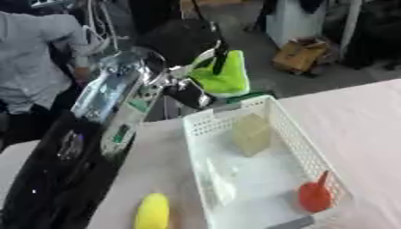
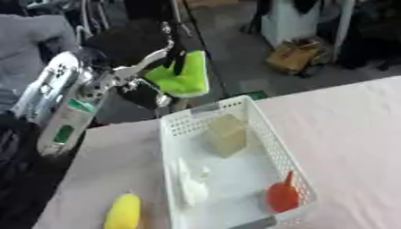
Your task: Pick up objects on the table and place them in the box.
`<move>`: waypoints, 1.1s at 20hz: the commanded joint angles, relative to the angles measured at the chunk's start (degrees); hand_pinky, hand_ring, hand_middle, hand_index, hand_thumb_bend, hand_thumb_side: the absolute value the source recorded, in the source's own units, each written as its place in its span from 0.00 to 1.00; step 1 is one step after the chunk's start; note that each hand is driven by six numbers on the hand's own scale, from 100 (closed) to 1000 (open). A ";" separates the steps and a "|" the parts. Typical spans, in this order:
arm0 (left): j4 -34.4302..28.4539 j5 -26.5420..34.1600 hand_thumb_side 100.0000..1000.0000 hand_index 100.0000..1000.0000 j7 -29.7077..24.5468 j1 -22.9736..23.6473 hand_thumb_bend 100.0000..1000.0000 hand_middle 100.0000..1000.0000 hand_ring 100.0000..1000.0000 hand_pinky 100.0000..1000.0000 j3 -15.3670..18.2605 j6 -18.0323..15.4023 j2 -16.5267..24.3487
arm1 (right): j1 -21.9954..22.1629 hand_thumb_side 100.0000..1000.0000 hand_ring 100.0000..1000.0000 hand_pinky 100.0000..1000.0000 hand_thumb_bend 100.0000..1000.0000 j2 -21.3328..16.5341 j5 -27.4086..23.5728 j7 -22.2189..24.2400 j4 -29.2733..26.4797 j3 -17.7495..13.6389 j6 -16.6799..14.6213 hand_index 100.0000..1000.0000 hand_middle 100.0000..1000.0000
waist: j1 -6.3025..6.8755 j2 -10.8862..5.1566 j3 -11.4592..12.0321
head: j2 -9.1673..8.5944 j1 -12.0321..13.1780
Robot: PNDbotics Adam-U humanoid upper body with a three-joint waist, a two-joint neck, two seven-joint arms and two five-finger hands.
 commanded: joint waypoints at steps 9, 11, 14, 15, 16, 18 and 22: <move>3.34 -9.92 0.00 0.47 5.36 1.31 0.52 0.34 0.28 0.00 -1.58 -3.02 -5.55 | -1.60 1.00 0.85 0.89 0.00 -0.75 -1.07 -0.57 -1.00 0.18 -1.06 0.72 0.63 | -1.28 -0.64 -1.33 | 0.08 2.20; 4.19 -11.39 0.00 0.47 6.40 1.82 0.52 0.34 0.28 0.00 -1.92 -3.79 -6.35 | -1.63 1.00 0.85 0.89 0.00 -0.72 -1.10 -0.61 -1.00 0.14 -1.12 0.72 0.63 | -1.29 -0.57 -1.48 | 0.09 2.32; 4.98 -12.14 0.00 0.47 8.37 2.39 0.50 0.34 0.28 0.00 -2.34 -4.53 -7.34 | -1.78 1.00 0.85 0.89 0.00 -0.66 -1.15 -0.60 -1.00 0.15 -1.09 0.72 0.63 | -1.28 -0.45 -1.48 | 0.00 2.43; 5.25 -12.12 0.00 0.48 9.06 2.57 0.47 0.34 0.28 0.00 -2.48 -4.68 -7.58 | -1.83 1.00 0.85 0.89 0.00 -0.65 -1.18 -0.59 -1.00 0.16 -1.07 0.72 0.63 | -1.28 -0.43 -1.48 | -0.02 2.47; 5.63 -11.99 0.00 0.48 9.64 2.87 0.46 0.34 0.28 0.00 -2.69 -4.90 -7.89 | -1.89 1.00 0.85 0.89 0.00 -0.66 -1.20 -0.59 -1.00 0.15 -1.08 0.72 0.63 | -1.30 -0.40 -1.50 | -0.07 2.52; 6.41 -11.58 0.00 0.48 10.51 3.32 0.42 0.34 0.29 0.00 -2.93 -5.20 -8.40 | -1.92 1.00 0.85 0.89 0.00 -0.66 -1.22 -0.61 -1.00 0.13 -1.10 0.72 0.63 | -1.34 -0.37 -1.54 | -0.13 2.63; 7.52 -10.82 0.04 0.58 10.42 3.88 0.41 0.42 0.37 0.00 -3.64 -6.55 -8.71 | -1.94 1.00 0.85 0.89 0.00 -0.64 -1.20 -0.68 -1.00 0.07 -1.10 0.72 0.63 | -1.40 -0.34 -1.63 | -0.23 2.63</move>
